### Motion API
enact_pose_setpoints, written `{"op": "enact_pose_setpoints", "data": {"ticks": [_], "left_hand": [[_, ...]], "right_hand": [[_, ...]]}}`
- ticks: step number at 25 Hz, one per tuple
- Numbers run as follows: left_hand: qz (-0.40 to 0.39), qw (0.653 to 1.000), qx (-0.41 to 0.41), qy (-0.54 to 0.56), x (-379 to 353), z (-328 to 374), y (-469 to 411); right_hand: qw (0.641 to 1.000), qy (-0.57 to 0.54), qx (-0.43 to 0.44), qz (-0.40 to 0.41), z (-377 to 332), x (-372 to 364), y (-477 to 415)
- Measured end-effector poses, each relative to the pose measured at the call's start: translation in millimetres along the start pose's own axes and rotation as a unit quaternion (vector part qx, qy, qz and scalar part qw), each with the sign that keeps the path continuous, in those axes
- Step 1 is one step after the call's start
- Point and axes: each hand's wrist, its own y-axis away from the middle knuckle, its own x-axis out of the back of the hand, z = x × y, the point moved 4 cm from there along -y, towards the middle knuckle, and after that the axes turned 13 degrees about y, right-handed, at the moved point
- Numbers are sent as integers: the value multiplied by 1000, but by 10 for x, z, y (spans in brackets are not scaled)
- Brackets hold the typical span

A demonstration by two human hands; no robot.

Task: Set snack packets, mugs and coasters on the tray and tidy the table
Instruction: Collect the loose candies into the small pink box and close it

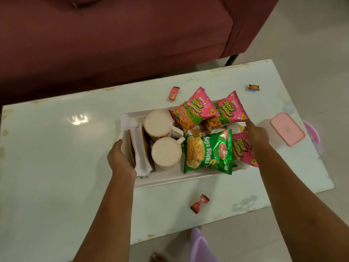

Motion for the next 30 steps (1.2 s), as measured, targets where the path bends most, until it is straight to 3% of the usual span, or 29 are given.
{"op": "enact_pose_setpoints", "data": {"ticks": [6, 21, 23, 26, 30], "left_hand": [[40, 999, -9, -14, 39, -120, -60], [27, 998, -5, -54, -17, -151, -16], [57, 994, -43, -84, -76, -89, 52], [80, 971, -163, -154, -296, 27, 250], [77, 893, -284, -341, -599, 17, 554]], "right_hand": [[1000, -20, -10, -13, 53, -109, -167], [1000, -24, 3, 5, 85, -147, -238], [1000, -15, 6, 3, 80, -131, -218], [998, 35, 45, 15, 26, -108, -182], [985, 135, 92, 56, -91, -85, -93]]}}
